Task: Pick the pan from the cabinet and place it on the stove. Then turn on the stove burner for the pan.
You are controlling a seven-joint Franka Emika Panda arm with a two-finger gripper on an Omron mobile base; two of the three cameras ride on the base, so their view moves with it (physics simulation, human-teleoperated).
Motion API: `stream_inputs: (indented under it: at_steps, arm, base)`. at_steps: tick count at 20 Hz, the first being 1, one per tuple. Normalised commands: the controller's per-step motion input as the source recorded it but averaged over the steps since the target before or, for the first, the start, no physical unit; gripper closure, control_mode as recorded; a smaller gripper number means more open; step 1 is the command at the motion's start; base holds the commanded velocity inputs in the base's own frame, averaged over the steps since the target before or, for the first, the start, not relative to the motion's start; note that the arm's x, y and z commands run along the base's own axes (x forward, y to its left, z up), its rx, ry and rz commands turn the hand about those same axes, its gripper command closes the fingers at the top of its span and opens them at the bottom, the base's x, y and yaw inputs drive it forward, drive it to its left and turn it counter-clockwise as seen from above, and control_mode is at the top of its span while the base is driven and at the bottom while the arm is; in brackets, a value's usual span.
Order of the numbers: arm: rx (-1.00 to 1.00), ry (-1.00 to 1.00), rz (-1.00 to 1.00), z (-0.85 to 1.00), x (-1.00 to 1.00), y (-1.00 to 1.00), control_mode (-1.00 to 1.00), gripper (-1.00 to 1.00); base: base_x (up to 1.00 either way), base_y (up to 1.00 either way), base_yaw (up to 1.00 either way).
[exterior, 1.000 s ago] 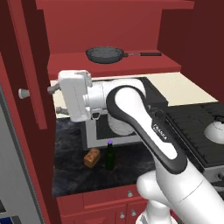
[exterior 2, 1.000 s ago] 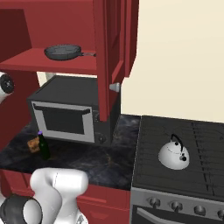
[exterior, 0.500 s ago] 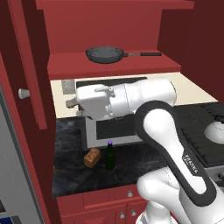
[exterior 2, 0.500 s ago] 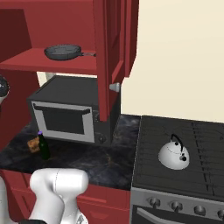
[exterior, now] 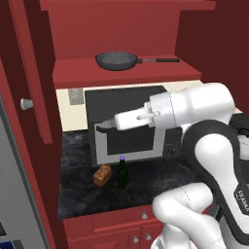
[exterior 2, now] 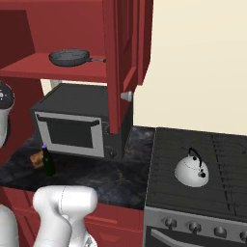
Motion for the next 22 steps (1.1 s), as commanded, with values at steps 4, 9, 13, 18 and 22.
stream_inputs:
  at_steps: [4,9,13,18,22]
  arm:
    - [-0.17,-0.38,0.0,0.05,-0.1,-0.53,-1.0,-1.0]
    - [-0.13,-0.32,0.0,0.1,-0.02,-0.52,-1.0,-1.0]
    - [-0.13,-0.26,-0.02,0.07,0.0,-0.49,-1.0,-1.0]
    - [-0.12,-0.21,-0.08,0.06,0.01,-0.4,-1.0,-1.0]
    - [-0.14,-0.2,-0.12,0.08,0.1,-0.21,-1.0,-1.0]
  base:
    - [0.0,0.0,0.0]
    - [0.0,0.0,0.0]
    - [0.0,0.0,0.0]
    - [0.0,0.0,0.0]
    - [0.0,0.0,0.0]
